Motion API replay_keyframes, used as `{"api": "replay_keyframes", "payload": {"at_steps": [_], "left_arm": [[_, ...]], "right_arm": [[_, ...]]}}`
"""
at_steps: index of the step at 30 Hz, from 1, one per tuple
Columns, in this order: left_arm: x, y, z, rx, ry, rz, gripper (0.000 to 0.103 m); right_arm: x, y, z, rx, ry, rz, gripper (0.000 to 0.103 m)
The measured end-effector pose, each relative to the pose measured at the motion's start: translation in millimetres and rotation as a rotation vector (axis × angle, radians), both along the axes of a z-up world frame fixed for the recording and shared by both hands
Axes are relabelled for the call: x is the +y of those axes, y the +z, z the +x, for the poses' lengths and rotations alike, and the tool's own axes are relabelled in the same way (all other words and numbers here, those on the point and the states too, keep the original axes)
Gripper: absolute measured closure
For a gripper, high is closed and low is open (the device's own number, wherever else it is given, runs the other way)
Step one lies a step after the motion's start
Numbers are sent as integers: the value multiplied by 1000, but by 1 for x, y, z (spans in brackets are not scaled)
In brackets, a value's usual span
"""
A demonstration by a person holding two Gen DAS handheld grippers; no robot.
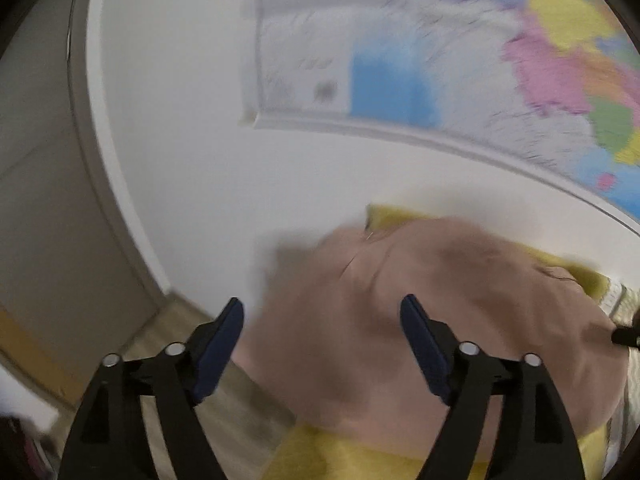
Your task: Fold large clothes
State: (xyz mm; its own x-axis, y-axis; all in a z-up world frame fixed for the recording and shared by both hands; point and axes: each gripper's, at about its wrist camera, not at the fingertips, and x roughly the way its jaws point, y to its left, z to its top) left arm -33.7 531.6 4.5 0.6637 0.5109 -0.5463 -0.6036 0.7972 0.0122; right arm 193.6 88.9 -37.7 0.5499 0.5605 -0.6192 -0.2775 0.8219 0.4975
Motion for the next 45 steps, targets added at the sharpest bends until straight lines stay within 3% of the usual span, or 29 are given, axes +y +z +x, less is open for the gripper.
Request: {"api": "replay_keyframes", "payload": {"at_steps": [6, 9, 15, 22, 26, 33, 39, 43, 45], "left_arm": [[-37, -10, 21, 43, -126, 25, 21], [-48, -33, 37, 93, -172, -32, 21], [-69, -58, 45, 117, -217, -72, 21], [-85, -74, 52, 182, -205, -50, 21], [-96, -71, 47, 180, -203, -20, 21], [-106, -65, 40, 163, -207, -21, 17], [-107, -71, 39, 179, -191, -57, 9], [-94, -83, 42, 202, -153, -124, 7], [-94, -82, 41, 203, -159, -121, 7]], "right_arm": [[33, 25, -13, -141, 33, -103, 38], [37, 25, -11, -142, 52, -91, 37], [55, 12, -7, -122, 126, -99, 37], [61, -32, -6, -16, 147, -166, 42], [53, -28, -11, -7, 144, -133, 42], [51, -12, -30, -78, 160, -156, 38], [63, -34, -33, -45, 200, -207, 37], [66, -35, -33, -47, 191, -229, 37], [65, -31, -36, -45, 188, -232, 37]]}}
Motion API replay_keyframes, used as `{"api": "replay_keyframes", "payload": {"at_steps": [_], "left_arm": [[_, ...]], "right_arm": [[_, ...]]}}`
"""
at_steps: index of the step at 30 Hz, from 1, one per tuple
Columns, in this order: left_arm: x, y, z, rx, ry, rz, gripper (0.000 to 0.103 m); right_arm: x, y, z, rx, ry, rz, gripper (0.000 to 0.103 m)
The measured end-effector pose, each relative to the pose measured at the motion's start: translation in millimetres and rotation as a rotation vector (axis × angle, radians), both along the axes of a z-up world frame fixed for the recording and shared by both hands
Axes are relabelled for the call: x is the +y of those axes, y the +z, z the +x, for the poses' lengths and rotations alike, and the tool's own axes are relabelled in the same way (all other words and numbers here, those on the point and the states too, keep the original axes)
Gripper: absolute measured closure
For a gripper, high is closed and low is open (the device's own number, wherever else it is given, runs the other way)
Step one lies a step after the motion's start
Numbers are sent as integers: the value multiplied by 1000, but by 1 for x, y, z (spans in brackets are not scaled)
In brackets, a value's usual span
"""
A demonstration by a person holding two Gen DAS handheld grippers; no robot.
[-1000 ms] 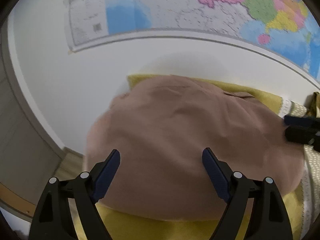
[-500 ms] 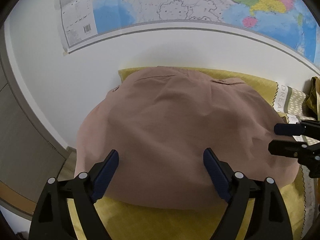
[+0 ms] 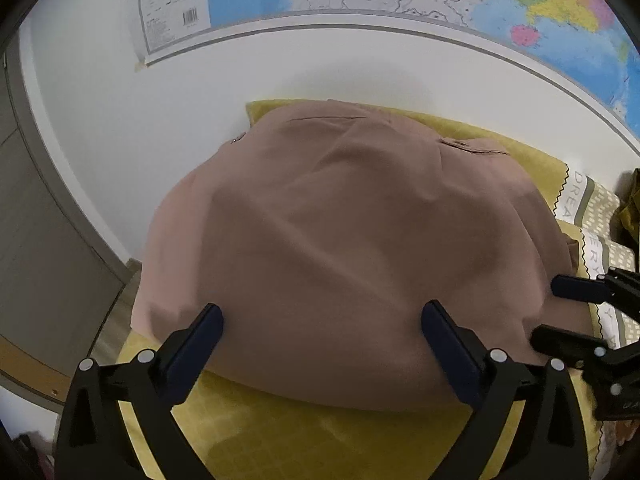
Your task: Fold large clothes
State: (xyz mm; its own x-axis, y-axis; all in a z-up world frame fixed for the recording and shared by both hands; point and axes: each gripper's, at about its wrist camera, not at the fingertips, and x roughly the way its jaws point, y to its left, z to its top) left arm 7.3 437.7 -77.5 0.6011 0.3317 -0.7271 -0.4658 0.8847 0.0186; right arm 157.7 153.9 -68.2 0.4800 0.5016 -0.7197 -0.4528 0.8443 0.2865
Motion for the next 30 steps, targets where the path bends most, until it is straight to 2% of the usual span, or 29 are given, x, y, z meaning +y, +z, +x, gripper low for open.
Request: {"api": "replay_keyframes", "payload": {"at_steps": [5, 8, 13, 17, 25, 30], "left_arm": [[0, 3, -7, -14, 30, -7, 7], [-6, 5, -12, -36, 41, 0, 7], [-15, 7, -19, -43, 43, -6, 7], [-26, 11, -26, -68, 46, -24, 7], [-47, 23, -46, -123, 81, -51, 7], [-58, 24, -53, -121, 69, -72, 7]], "right_arm": [[-3, 12, -8, -39, -17, 22, 35], [2, 9, -20, -49, 11, -6, 35], [5, 1, -18, -15, -5, -9, 34], [0, 11, -27, -41, -21, -1, 30], [-9, 23, -52, -86, -48, 9, 11], [-13, 26, -66, -99, -66, 26, 11]]}}
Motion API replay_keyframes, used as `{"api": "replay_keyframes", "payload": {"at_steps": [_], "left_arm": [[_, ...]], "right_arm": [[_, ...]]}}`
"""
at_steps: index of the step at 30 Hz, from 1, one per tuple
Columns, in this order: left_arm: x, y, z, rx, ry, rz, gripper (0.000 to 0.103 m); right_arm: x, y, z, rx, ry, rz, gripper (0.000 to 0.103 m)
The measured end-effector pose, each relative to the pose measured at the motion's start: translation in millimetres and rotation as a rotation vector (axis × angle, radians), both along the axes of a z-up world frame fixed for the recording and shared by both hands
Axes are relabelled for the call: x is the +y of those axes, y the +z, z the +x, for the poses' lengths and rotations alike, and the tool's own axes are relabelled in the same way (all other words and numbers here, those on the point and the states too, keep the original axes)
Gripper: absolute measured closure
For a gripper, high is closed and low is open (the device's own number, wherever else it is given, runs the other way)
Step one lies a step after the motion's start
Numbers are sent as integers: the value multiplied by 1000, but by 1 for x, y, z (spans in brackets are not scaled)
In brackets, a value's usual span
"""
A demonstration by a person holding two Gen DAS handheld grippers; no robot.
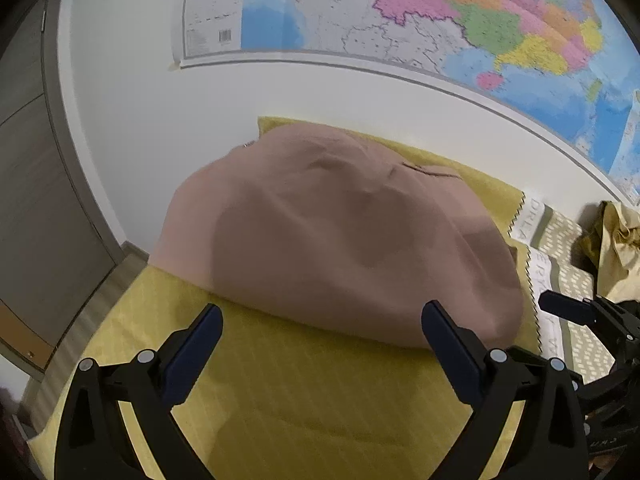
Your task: Fold large clothes
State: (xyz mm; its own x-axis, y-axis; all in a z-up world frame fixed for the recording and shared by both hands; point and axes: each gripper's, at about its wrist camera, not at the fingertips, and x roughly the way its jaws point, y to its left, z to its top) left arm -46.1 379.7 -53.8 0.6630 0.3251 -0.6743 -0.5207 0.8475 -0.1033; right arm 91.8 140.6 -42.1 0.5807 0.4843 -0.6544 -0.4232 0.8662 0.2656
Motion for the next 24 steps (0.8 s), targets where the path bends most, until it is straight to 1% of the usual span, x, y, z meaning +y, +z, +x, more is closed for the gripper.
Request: {"api": "replay_keyframes", "payload": {"at_steps": [2, 3, 5, 10, 14, 18, 24], "left_arm": [[-5, -1, -5, -2, -1, -10, 7], [-8, -1, -7, -7, -4, -14, 7], [-12, 0, -12, -22, -2, -13, 7], [-25, 8, -25, -59, 33, 16, 7], [-30, 14, -31, -54, 52, 35, 7], [-39, 21, -39, -58, 67, 82, 7], [-50, 26, -43, -57, 56, 109, 7]], "right_arm": [[-1, 2, -5, -9, -6, 1, 10], [-2, 3, -8, -16, -6, 0, 8], [-3, 6, -14, -35, -9, 0, 6], [-4, 13, -24, -76, -13, -2, 6], [-2, 15, -30, -88, -19, -2, 6], [-2, 19, -38, -111, -10, -8, 6], [-4, 27, -53, -143, -17, -18, 6]]}}
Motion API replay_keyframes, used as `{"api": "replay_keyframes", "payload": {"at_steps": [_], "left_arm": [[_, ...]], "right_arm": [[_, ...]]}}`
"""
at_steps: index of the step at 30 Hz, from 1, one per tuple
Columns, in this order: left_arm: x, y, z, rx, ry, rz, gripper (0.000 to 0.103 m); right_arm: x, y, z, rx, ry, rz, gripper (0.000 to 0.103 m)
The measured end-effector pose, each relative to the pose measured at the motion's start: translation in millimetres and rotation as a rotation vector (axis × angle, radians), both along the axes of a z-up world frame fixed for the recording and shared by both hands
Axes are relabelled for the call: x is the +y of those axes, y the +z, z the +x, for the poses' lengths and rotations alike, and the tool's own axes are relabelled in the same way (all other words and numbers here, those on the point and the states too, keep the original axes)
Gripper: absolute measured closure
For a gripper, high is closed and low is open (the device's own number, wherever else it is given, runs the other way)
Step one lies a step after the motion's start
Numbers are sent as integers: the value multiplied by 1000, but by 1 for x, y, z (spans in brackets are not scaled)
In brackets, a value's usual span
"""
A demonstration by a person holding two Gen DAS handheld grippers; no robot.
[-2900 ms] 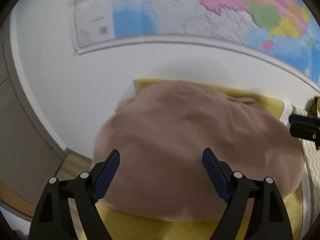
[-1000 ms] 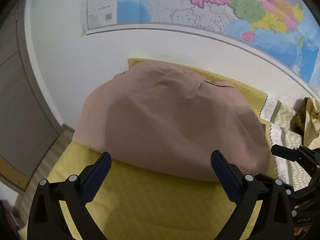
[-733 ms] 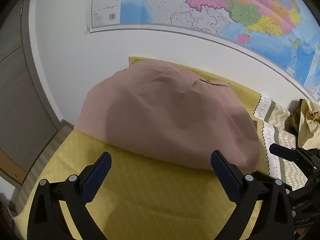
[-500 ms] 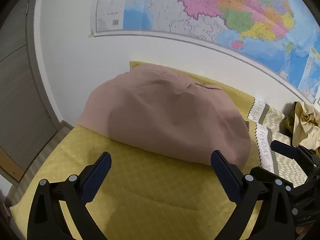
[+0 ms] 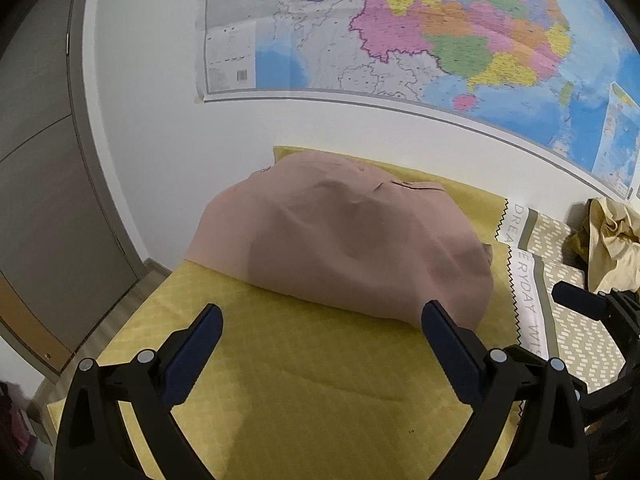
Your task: Fold large clothes
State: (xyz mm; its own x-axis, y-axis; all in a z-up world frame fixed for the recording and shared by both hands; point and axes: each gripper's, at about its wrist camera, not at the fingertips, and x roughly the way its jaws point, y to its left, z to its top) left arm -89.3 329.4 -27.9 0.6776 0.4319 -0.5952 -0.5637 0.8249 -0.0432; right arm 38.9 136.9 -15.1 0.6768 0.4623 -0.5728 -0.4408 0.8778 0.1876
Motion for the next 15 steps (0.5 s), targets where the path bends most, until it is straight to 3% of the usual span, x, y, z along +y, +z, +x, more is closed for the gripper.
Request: {"api": "replay_keyframes", "payload": {"at_steps": [15], "left_arm": [[-13, 2, -18, -15, 32, 40, 7]], "right_arm": [[-5, -1, -20, -8, -8, 13, 6]]}}
